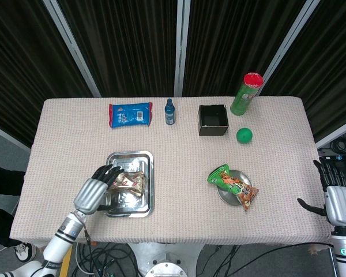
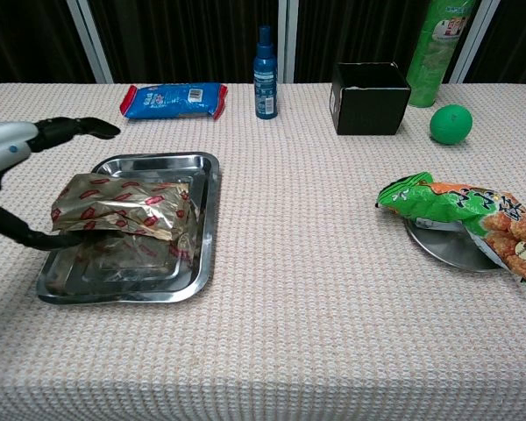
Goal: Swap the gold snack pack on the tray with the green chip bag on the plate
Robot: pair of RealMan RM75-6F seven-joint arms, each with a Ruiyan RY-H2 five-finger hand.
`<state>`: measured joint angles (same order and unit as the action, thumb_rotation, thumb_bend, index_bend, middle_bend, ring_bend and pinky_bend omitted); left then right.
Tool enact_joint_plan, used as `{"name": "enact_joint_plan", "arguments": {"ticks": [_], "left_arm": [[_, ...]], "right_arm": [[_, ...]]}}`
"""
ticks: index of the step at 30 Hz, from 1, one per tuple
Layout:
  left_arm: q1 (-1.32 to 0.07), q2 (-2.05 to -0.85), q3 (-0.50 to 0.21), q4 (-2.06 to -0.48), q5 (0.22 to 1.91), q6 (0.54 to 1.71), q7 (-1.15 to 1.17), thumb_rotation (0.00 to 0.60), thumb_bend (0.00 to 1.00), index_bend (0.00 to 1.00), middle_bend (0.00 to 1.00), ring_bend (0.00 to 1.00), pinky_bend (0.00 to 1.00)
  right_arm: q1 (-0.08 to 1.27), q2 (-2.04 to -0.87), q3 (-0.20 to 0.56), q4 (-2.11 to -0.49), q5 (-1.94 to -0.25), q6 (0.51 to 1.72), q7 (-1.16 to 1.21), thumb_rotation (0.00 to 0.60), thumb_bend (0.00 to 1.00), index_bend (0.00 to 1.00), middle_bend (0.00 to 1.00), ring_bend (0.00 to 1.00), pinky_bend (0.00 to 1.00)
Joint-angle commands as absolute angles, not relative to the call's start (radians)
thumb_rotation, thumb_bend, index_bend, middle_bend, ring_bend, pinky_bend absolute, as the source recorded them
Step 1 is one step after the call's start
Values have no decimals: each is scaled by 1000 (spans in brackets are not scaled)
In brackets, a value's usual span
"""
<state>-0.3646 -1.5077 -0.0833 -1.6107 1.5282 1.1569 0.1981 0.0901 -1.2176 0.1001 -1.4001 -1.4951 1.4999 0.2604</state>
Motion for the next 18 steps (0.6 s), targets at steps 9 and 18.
{"name": "enact_joint_plan", "arguments": {"ticks": [9, 18], "left_arm": [[-475, -1589, -125, -1470, 1407, 1017, 278, 600, 143, 89, 66, 8, 88], [-501, -1611, -123, -1416, 1386, 1015, 252, 600, 202, 175, 159, 46, 115]], "right_arm": [[89, -1221, 104, -1354, -1483, 1490, 316, 600, 0, 0, 0, 0, 0], [90, -1242, 98, -1319, -1478, 1476, 337, 600, 0, 0, 0, 0, 0]]}}
